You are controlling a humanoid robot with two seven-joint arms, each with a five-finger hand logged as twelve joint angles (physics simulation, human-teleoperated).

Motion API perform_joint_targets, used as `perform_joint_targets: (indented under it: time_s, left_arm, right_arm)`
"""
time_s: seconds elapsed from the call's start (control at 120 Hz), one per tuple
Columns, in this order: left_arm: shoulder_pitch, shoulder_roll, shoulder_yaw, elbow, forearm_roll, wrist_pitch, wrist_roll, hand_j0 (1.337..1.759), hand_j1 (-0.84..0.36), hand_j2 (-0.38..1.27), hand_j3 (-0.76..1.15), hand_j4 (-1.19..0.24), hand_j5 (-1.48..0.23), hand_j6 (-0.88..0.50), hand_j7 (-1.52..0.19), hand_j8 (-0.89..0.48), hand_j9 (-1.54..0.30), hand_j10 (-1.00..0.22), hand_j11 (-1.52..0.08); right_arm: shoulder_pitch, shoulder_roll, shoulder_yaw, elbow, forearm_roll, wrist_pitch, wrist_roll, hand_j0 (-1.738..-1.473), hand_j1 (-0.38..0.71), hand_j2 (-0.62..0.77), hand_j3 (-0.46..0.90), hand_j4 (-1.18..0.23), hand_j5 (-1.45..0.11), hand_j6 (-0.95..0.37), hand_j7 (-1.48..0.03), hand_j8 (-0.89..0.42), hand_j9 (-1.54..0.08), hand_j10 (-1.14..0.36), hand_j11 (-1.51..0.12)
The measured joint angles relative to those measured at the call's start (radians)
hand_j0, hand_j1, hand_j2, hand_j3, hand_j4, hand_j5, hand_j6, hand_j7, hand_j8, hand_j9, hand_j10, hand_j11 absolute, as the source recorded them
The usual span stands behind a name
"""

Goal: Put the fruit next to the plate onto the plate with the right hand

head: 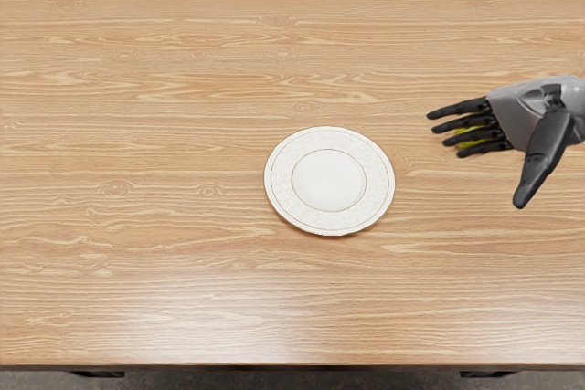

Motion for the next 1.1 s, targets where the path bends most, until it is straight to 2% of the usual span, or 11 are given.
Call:
perform_joint_targets:
  time_s: [0.142, 0.292, 0.392, 0.525, 0.658, 0.758, 0.842, 0.942, 1.1]
  left_arm:
    - [0.0, 0.0, 0.0, 0.0, 0.0, 0.0, 0.0, 1.658, 0.33, 0.0, 0.0, -0.01, -0.02, -0.01, -0.02, -0.01, -0.02, -0.01, -0.02]
    - [-0.001, 0.0, 0.0, 0.001, 0.0, 0.0, 0.0, 1.658, 0.33, 0.0, 0.0, -0.01, -0.02, -0.01, -0.02, -0.01, -0.02, -0.01, -0.02]
    - [0.0, 0.0, 0.0, 0.001, 0.0, 0.0, 0.0, 1.658, 0.33, 0.0, 0.0, -0.01, -0.02, -0.01, -0.02, -0.01, -0.02, -0.01, -0.02]
    - [0.001, 0.0, 0.0, 0.0, 0.0, 0.0, 0.0, 1.658, 0.33, 0.0, 0.0, -0.01, -0.02, -0.01, -0.02, -0.01, -0.02, -0.01, -0.02]
    - [0.0, 0.0, 0.0, 0.001, 0.0, 0.0, 0.0, 1.658, 0.33, 0.0, 0.0, -0.01, -0.02, -0.01, -0.02, -0.01, -0.02, -0.01, -0.02]
    - [-0.001, 0.0, 0.0, 0.0, 0.0, 0.0, 0.0, 1.658, 0.33, 0.0, 0.0, -0.01, -0.02, -0.01, -0.02, -0.01, -0.02, -0.01, -0.02]
    - [-0.001, 0.0, 0.0, 0.0, 0.0, 0.0, 0.0, 1.658, 0.33, 0.0, 0.0, -0.01, -0.02, -0.01, -0.02, -0.01, -0.02, -0.01, -0.02]
    - [-0.001, 0.0, 0.0, 0.0, 0.0, 0.0, 0.0, 1.658, 0.33, 0.0, 0.0, -0.01, -0.02, -0.01, -0.02, -0.01, -0.02, -0.01, -0.02]
    - [-0.001, 0.0, 0.0, 0.001, 0.0, 0.0, 0.0, 1.658, 0.33, 0.0, 0.0, -0.01, -0.02, -0.01, -0.02, -0.01, -0.02, -0.01, -0.02]
  right_arm:
    - [0.012, 0.007, 0.001, -0.006, -0.029, 0.0, 0.0, -1.658, -0.35, 0.0, 0.0, 0.0, 0.0, 0.0, 0.0, 0.0, 0.0, 0.0, 0.0]
    - [0.02, 0.177, 0.029, -0.126, -0.21, -0.038, 0.0, -1.658, -0.35, 0.0, 0.0, 0.0, 0.0, 0.0, 0.0, 0.0, 0.0, 0.0, 0.0]
    - [0.078, 0.235, 0.037, -0.18, -0.369, -0.133, 0.0, -1.658, -0.35, 0.0, 0.0, 0.0, 0.0, 0.0, 0.0, 0.0, 0.0, 0.0, 0.0]
    - [0.104, 0.33, 0.019, -0.312, -0.566, -0.273, 0.0, -1.658, -0.35, 0.0, 0.0, 0.0, 0.0, 0.0, 0.0, 0.0, 0.0, 0.0, 0.0]
    - [0.107, 0.496, -0.142, -0.492, -0.654, -0.457, 0.0, -1.658, -0.35, 0.0, 0.0, 0.0, 0.0, 0.0, 0.0, 0.0, 0.0, 0.0, 0.0]
    - [0.072, 0.635, -0.246, -0.658, -0.683, -0.512, 0.0, -1.658, -0.35, 0.0, 0.0, 0.0, 0.0, 0.0, 0.0, 0.0, 0.0, 0.0, 0.0]
    - [0.038, 0.702, -0.282, -0.747, -0.694, -0.532, 0.0, -1.658, -0.35, 0.0, 0.0, 0.0, 0.0, 0.0, 0.0, 0.0, 0.0, 0.0, 0.0]
    - [-0.012, 0.747, -0.298, -0.795, -0.698, -0.577, 0.0, -1.658, -0.35, 0.0, 0.0, 0.0, 0.0, 0.0, 0.0, 0.0, 0.0, 0.0, 0.0]
    - [-0.074, 0.779, -0.289, -0.821, -0.696, -0.656, 0.0, -1.658, -0.35, 0.0, 0.0, 0.0, 0.0, 0.0, 0.0, 0.0, 0.0, 0.0, 0.0]
